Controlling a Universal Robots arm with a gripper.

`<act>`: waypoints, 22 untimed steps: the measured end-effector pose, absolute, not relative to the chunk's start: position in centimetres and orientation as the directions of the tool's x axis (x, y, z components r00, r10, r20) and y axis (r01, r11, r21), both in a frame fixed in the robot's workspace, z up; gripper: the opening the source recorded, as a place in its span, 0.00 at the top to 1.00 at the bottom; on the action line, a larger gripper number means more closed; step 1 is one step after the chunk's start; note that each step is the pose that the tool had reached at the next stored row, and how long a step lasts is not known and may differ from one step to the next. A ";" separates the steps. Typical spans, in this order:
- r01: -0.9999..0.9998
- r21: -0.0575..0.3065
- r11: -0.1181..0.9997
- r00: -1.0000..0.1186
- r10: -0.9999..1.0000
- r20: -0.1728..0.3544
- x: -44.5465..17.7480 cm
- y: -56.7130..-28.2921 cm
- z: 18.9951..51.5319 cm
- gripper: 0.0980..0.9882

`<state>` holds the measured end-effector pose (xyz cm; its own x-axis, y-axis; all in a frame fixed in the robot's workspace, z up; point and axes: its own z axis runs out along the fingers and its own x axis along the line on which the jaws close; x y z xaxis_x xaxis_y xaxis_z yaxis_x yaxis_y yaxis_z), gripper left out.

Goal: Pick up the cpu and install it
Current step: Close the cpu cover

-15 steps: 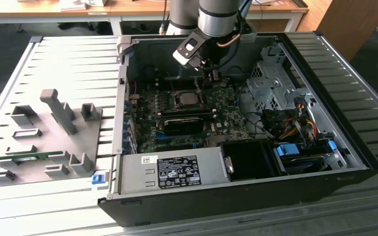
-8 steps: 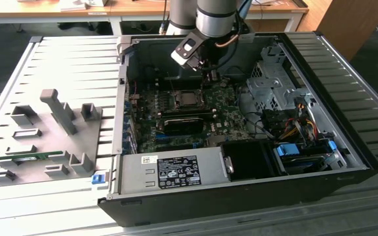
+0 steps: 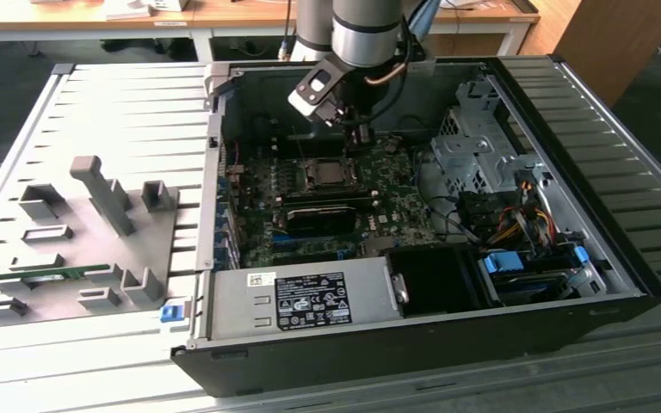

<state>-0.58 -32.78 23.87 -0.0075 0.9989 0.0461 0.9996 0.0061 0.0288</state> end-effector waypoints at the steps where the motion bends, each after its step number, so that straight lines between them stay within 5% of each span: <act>1: 1.000 0.029 0.006 -0.007 0.999 0.046 -0.7 -32.8 23.9 0.99; 22: 1.000 0.027 0.006 -0.007 0.999 0.046 -3.4 -32.8 22.1 0.99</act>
<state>-3.40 -32.77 22.12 -0.0074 0.9989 0.0462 0.9996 0.0061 0.0272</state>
